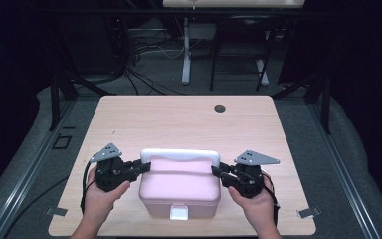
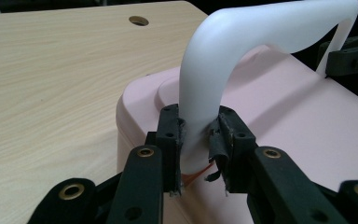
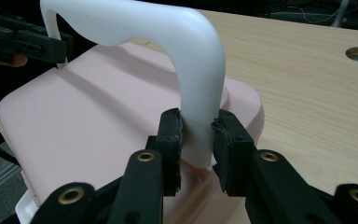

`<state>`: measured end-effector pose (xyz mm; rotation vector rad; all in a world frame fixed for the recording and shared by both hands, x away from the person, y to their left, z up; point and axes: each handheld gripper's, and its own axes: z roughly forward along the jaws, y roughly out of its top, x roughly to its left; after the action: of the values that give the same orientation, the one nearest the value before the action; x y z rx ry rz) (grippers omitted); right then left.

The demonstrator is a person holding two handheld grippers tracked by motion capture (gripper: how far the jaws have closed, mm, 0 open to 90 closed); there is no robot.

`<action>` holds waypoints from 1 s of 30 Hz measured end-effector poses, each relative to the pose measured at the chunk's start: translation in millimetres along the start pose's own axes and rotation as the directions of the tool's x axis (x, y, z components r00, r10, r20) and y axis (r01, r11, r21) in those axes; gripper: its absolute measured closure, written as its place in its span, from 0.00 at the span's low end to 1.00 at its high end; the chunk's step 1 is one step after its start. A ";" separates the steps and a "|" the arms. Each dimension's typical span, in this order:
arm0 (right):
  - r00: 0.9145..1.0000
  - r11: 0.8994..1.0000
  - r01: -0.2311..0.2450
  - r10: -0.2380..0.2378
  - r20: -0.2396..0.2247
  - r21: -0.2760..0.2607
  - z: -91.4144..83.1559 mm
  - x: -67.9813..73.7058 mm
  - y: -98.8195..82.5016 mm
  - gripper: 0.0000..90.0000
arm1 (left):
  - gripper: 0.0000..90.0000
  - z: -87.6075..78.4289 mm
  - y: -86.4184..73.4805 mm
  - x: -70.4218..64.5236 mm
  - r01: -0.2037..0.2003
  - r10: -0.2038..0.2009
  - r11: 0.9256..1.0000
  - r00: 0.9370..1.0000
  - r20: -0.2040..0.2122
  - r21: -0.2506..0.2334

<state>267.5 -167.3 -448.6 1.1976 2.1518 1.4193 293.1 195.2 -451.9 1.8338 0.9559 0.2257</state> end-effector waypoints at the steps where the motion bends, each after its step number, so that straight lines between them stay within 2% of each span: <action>1: 1.000 1.000 -0.001 0.001 -0.001 -0.002 -0.5 0.3 0.3 0.81 | 0.81 -0.7 0.9 0.3 -0.002 0.002 1.000 1.000 0.001 -0.001; 8: 1.000 1.000 -0.002 0.002 -0.002 -0.021 -4.3 1.9 3.3 0.82 | 0.81 -2.4 4.7 0.2 -0.008 0.008 1.000 1.000 0.003 -0.015; 12: 1.000 0.999 -0.009 0.009 -0.007 -0.033 -4.7 0.7 4.4 0.82 | 0.81 -3.3 6.3 -0.4 0.001 -0.001 1.000 1.000 0.006 -0.024; 14: 1.000 0.999 -0.010 0.010 -0.009 -0.039 -5.7 1.3 5.4 0.82 | 0.76 -5.8 7.6 -1.0 0.012 -0.012 0.999 1.000 0.016 -0.031; 16: 1.000 0.999 -0.002 0.002 -0.004 -0.044 -6.8 2.3 6.6 0.82 | 0.72 -10.1 8.2 -2.0 0.004 -0.003 1.000 1.000 0.005 -0.031; 19: 1.000 0.998 -0.003 0.003 -0.007 -0.058 -9.0 2.5 8.2 0.82 | 0.70 -20.1 6.1 -2.4 0.019 -0.018 0.999 0.999 0.034 -0.033; 26: 1.000 0.998 -0.009 0.008 -0.013 -0.066 -10.7 1.4 10.2 0.82 | 0.70 -42.4 2.3 -7.7 -0.043 0.043 0.999 0.999 -0.016 -0.017; 30: 1.000 0.997 -0.010 0.009 -0.013 -0.074 -10.8 0.8 11.6 0.82 | 0.70 -50.4 -2.4 -10.1 -0.067 0.066 0.998 0.998 -0.022 -0.016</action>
<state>265.7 -171.4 -433.4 1.1771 2.0854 1.5011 257.7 223.7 -427.6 1.8530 0.9061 0.2944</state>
